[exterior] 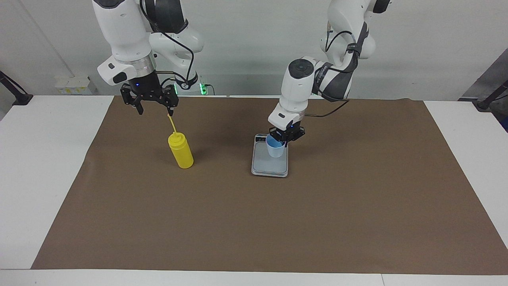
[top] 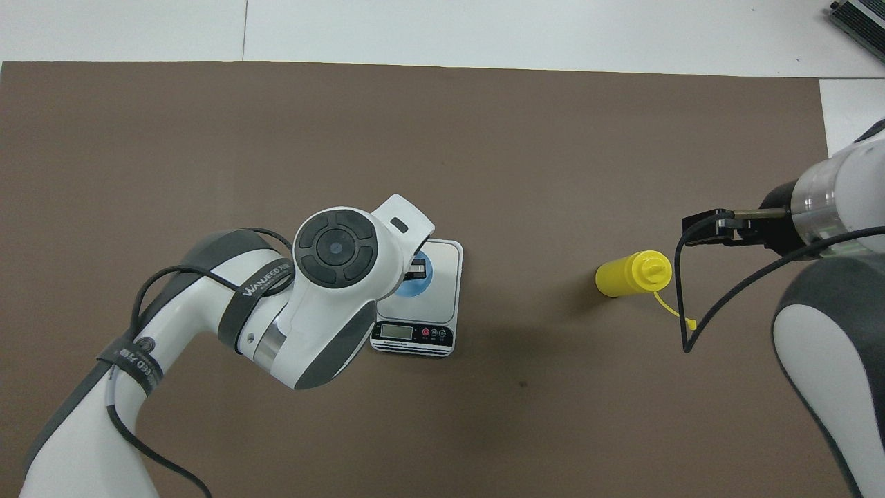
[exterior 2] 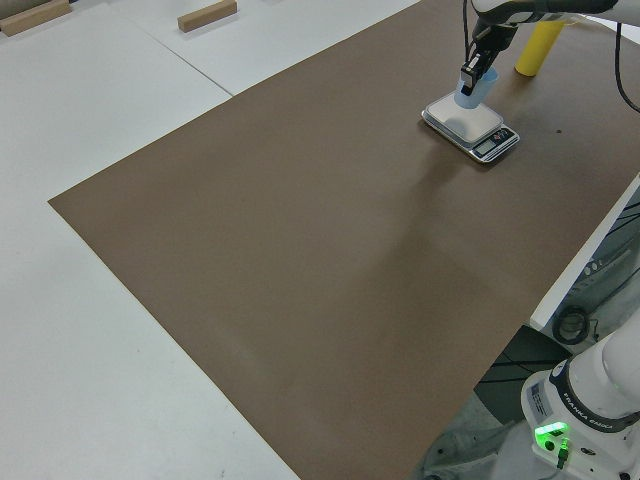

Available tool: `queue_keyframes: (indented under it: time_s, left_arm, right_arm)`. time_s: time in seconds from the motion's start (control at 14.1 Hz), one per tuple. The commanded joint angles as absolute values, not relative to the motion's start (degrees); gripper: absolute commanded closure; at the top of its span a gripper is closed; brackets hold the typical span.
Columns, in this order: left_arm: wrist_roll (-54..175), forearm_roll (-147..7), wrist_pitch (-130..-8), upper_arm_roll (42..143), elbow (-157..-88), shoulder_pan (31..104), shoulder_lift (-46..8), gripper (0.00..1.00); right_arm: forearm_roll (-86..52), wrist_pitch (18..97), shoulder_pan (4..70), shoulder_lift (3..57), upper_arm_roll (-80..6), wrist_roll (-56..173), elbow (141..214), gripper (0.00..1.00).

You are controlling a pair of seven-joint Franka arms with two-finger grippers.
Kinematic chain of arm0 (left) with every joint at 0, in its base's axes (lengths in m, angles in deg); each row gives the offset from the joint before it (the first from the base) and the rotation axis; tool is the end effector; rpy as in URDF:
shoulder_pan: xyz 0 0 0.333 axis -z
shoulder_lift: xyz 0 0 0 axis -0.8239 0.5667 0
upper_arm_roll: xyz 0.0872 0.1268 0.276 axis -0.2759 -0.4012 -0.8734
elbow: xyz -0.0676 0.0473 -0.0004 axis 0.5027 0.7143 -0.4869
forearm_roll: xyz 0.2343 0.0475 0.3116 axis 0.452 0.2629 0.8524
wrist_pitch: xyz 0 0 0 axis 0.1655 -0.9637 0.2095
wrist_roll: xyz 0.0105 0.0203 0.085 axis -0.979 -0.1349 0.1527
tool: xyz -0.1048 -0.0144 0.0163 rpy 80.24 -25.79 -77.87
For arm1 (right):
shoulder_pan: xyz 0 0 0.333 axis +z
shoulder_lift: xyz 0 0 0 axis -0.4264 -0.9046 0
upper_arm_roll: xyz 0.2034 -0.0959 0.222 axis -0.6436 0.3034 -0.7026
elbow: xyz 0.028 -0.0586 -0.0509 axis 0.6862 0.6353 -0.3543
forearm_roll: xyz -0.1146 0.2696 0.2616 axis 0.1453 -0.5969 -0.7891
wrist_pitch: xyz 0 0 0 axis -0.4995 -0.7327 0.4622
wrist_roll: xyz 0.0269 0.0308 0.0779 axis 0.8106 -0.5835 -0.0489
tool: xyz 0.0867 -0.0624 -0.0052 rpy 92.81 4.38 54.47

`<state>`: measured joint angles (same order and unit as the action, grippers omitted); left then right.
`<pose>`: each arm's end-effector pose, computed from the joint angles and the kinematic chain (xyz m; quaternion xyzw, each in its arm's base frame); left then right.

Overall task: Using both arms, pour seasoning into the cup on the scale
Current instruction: 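Carry the blue cup with the left gripper onto the scale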

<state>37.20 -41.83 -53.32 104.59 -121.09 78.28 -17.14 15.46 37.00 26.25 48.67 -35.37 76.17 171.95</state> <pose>0.4889 -0.3689 0.4047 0.9996 -0.0022 0.0200 0.0203 0.5419 0.0601 0.5985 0.9994 -0.0231 0.0181 0.0167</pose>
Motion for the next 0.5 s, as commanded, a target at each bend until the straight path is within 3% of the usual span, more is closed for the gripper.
queue_keyframes:
  time_s: [0.0, 0.21, 0.28, 0.43]
  left_arm:
    - [35.87, -40.43, -57.26, 103.7, -123.03, 79.3, -16.31, 1.0]
    - [35.87, -40.43, -58.14, 103.7, -123.04, 79.3, -15.78, 1.0]
    - [35.87, -40.43, -58.58, 103.7, -123.04, 79.3, -15.69, 0.79]
    - [35.96, -40.43, -58.94, 103.78, -123.04, 79.3, -15.26, 0.22]
  right_arm:
    - [14.2, 36.81, 25.41, 49.93, -35.57, 75.0, 173.16, 0.0]
    - [14.2, 36.81, 25.41, 49.93, -35.57, 75.0, 173.16, 0.0]
    - [14.2, 36.81, 25.41, 49.93, -35.57, 75.0, 173.16, 0.0]
    - [14.2, 36.99, 25.41, 49.93, -35.57, 74.73, 173.16, 0.0]
